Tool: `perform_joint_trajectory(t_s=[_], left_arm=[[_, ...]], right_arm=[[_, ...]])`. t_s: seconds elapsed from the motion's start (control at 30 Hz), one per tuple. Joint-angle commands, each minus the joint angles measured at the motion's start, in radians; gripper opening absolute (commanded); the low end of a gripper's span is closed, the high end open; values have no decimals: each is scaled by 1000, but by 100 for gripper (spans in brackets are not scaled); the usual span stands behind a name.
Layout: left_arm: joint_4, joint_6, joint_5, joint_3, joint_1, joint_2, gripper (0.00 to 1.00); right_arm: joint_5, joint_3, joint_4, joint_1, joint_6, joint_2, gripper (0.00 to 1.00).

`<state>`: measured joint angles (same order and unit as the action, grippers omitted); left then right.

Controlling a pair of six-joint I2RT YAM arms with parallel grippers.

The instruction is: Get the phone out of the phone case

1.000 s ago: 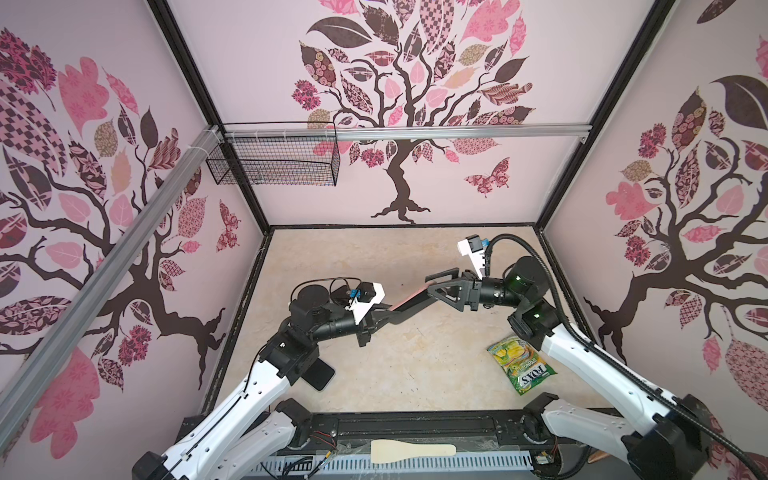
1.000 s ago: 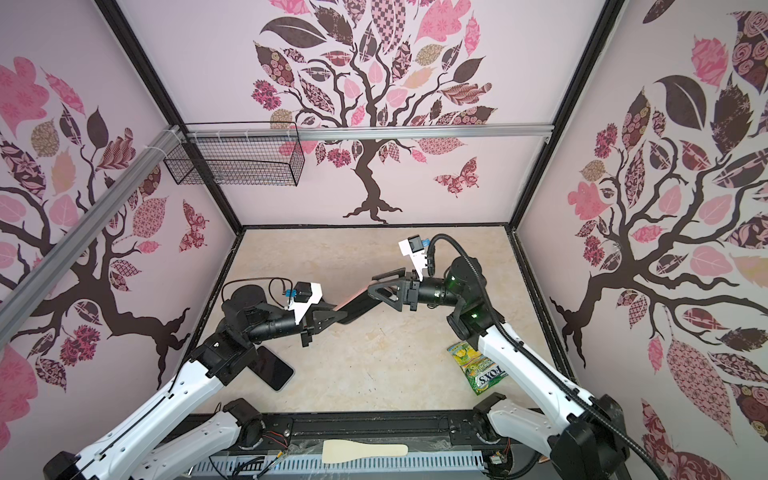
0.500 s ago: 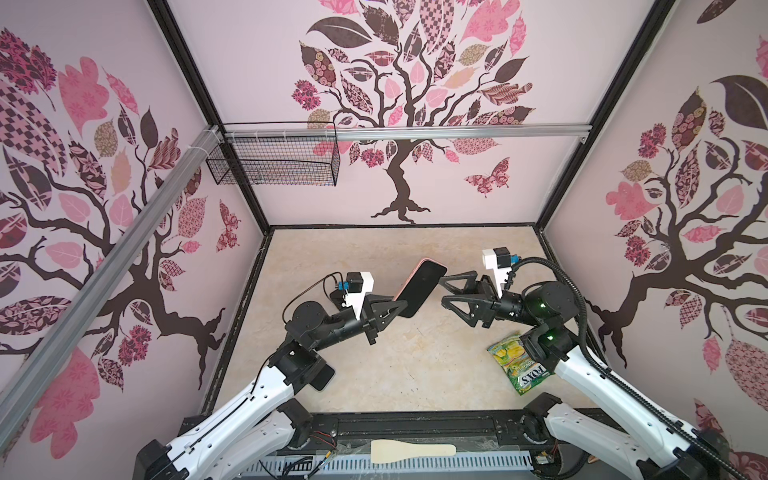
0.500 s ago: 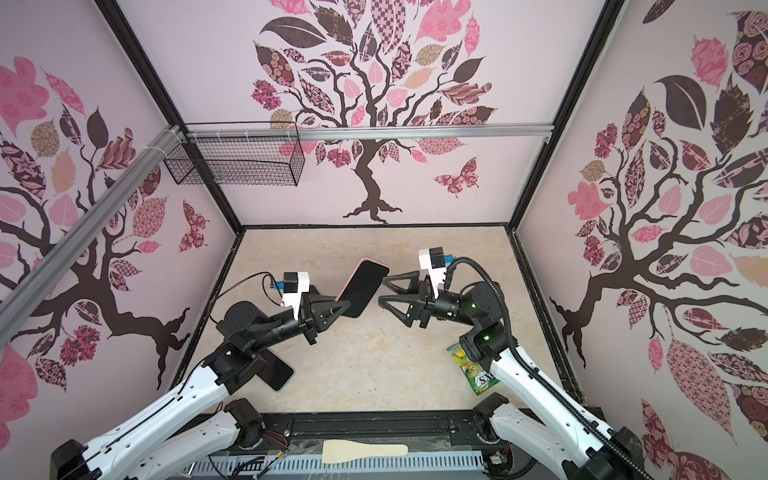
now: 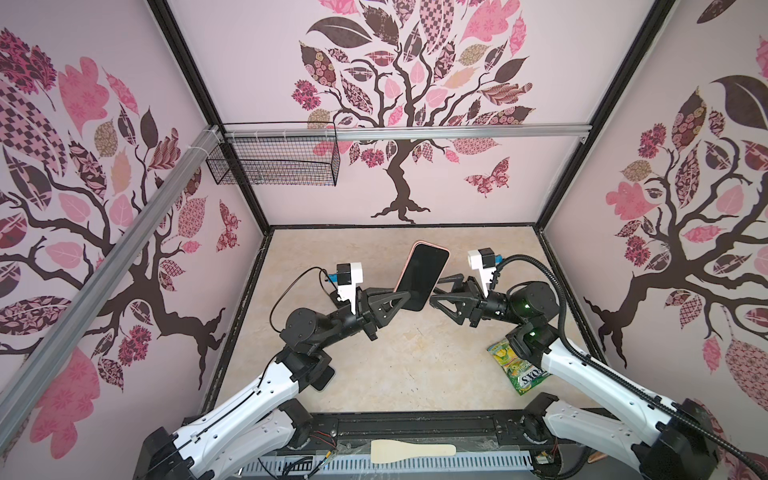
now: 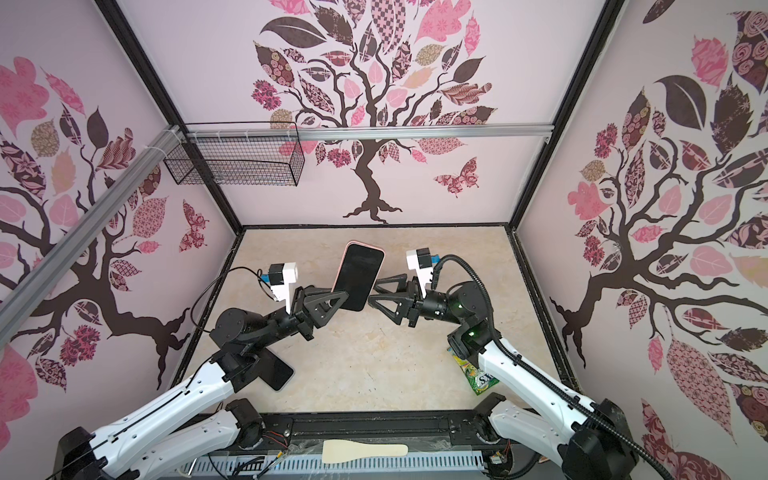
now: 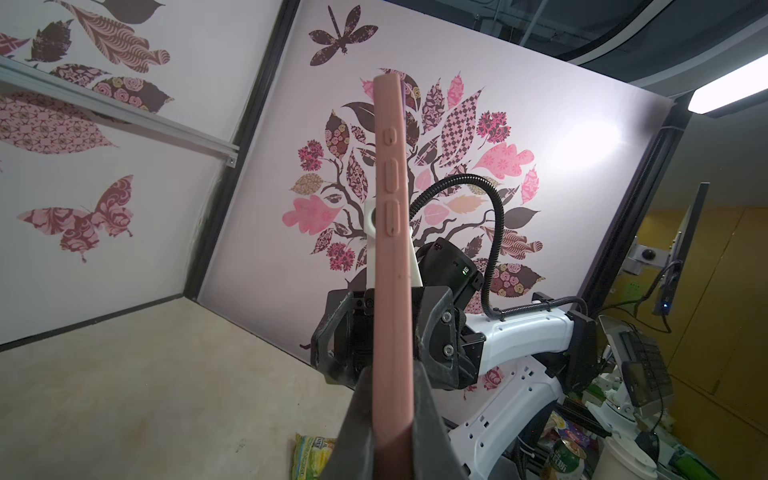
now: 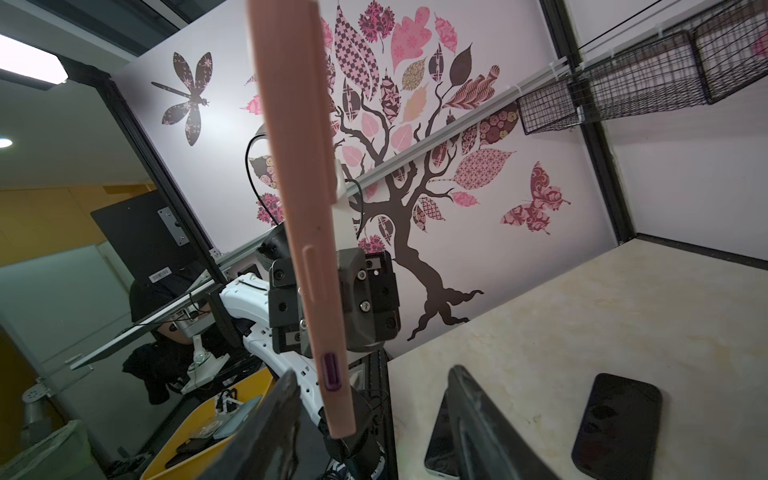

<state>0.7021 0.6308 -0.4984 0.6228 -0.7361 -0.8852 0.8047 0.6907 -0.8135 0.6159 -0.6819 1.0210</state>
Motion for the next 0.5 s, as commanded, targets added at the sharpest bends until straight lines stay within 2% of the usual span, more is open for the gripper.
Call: perform_joint_trajectory(t_s=[0.0,0.2,0.47], left_arm=[[142,59,16,30,-11,-8,0],[152,70,32,37,-33,-25,0],[139,67,28,31,-39,-27,0]], right_arm=[[-9,29,-126,51,1,18,55],[-28,47,-170,101,10,55,43],[-23,59,-153,106,16,57,31]])
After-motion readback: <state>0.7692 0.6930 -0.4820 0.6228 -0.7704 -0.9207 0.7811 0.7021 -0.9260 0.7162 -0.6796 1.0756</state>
